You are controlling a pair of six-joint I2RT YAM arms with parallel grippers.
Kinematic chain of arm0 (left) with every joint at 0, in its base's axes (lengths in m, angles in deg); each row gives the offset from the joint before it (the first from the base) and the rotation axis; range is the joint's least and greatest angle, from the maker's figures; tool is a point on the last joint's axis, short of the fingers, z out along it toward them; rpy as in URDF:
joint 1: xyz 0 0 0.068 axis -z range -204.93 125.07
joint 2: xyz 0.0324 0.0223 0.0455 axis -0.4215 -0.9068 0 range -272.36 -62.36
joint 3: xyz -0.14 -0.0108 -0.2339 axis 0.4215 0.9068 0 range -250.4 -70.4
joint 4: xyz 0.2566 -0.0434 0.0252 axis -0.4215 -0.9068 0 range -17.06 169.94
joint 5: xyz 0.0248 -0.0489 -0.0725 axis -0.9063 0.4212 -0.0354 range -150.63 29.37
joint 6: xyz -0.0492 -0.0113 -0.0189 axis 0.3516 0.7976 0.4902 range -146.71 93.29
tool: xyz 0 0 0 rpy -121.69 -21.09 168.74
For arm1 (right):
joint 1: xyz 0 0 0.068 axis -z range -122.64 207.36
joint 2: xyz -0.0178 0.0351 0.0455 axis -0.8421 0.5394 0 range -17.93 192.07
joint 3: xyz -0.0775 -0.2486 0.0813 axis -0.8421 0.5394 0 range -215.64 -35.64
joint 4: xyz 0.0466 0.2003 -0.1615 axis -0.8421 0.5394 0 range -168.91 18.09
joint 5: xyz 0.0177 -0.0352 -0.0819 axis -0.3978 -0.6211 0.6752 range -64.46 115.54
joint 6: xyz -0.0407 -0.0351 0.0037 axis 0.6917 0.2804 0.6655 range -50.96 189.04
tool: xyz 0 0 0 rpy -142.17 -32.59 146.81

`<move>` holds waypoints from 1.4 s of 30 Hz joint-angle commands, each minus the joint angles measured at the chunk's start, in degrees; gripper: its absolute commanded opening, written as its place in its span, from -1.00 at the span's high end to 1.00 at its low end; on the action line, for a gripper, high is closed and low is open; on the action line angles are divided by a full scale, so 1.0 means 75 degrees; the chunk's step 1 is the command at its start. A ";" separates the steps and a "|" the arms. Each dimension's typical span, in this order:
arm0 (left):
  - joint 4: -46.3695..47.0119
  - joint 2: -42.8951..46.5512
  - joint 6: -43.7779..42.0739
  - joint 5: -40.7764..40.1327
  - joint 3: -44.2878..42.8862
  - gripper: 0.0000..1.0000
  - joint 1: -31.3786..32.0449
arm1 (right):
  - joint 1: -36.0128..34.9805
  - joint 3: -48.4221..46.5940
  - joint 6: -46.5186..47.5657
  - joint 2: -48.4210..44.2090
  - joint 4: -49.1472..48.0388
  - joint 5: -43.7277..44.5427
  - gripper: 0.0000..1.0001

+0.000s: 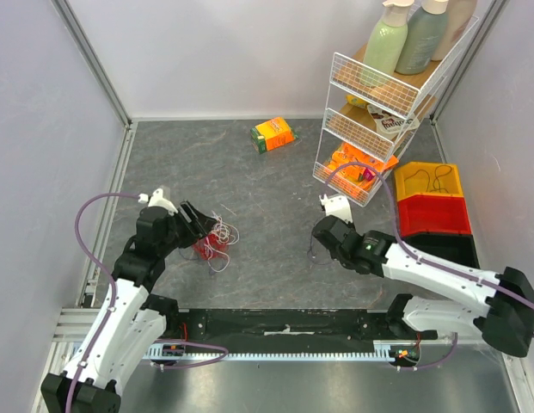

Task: Untangle the cables

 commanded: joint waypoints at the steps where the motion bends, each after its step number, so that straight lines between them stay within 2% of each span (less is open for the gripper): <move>1: 0.0394 0.0078 -0.0122 0.0354 0.0088 -0.43 -0.0045 | 0.1025 0.0263 -0.0861 0.0154 -0.0291 -0.0388 1.00; 4: 0.0499 0.0113 -0.0041 0.0472 0.0193 -0.43 -0.0045 | 0.1765 0.0497 -0.0429 0.0224 -0.1156 -0.1009 1.00; 6: 0.0570 0.0148 0.0018 0.0554 0.0264 -0.43 -0.0045 | 0.1942 0.0521 -0.0159 0.0341 -0.1486 -0.1093 0.95; 9: 0.0617 0.0184 0.0042 0.0601 0.0322 -0.43 -0.0045 | 0.2200 0.0463 0.0041 0.0657 -0.1687 -0.1419 0.75; 11: 0.0594 0.0195 0.0007 0.0601 0.0334 -0.43 -0.0045 | 0.2236 0.0451 0.0089 0.0775 -0.1710 -0.1701 0.52; 13: 0.0582 0.0230 -0.0005 0.0613 0.0346 -0.43 -0.0033 | 0.2236 0.0579 0.0031 0.0717 -0.1734 -0.1912 0.12; 18: 0.0699 0.0219 0.0007 0.0671 0.0428 -0.43 -0.0045 | 0.2364 0.0814 -0.0414 0.0541 -0.1582 -0.2206 -0.54; 20: 0.0722 0.0161 -0.0005 0.0683 0.0463 -0.43 -0.0045 | 0.2434 0.0908 -0.0508 0.0517 -0.1593 -0.2217 -0.87; 22: 0.0781 0.0149 -0.0005 0.0718 0.0510 -0.43 -0.0045 | 0.2668 0.0990 -0.0614 0.0611 -0.1687 -0.2404 -0.96; 28: 0.0933 0.0102 0.0065 0.0859 0.0569 -0.43 -0.0034 | 0.2962 0.0967 -0.1808 0.1044 -0.1850 -0.2591 -0.93; 30: 0.0933 0.0113 0.0054 0.0847 0.0581 -0.43 -0.0045 | 0.2951 0.1072 -0.2008 0.1278 -0.2130 -0.2838 -0.75; 34: 0.0968 0.0125 0.0042 0.0847 0.0639 -0.43 -0.0045 | 0.2951 0.1318 -0.2067 0.1525 -0.2448 -0.2640 -0.49; 35: 0.0980 0.0125 0.0042 0.0847 0.0662 -0.43 -0.0045 | 0.2951 0.1365 -0.2068 0.1537 -0.2495 -0.2570 -0.38; 37: 0.1003 0.0113 0.0042 0.0859 0.0697 -0.43 -0.0045 | 0.2951 0.1447 -0.2103 0.1560 -0.2542 -0.2523 0.10; 38: 0.1015 0.0102 0.0042 0.0847 0.0698 -0.43 -0.0045 | 0.2951 0.1459 -0.2137 0.1572 -0.2531 -0.2453 0.22; 42: 0.1085 0.0078 0.0065 0.0882 0.0756 -0.43 -0.0045 | 0.2962 0.1482 -0.2196 0.1467 -0.2309 -0.2101 0.94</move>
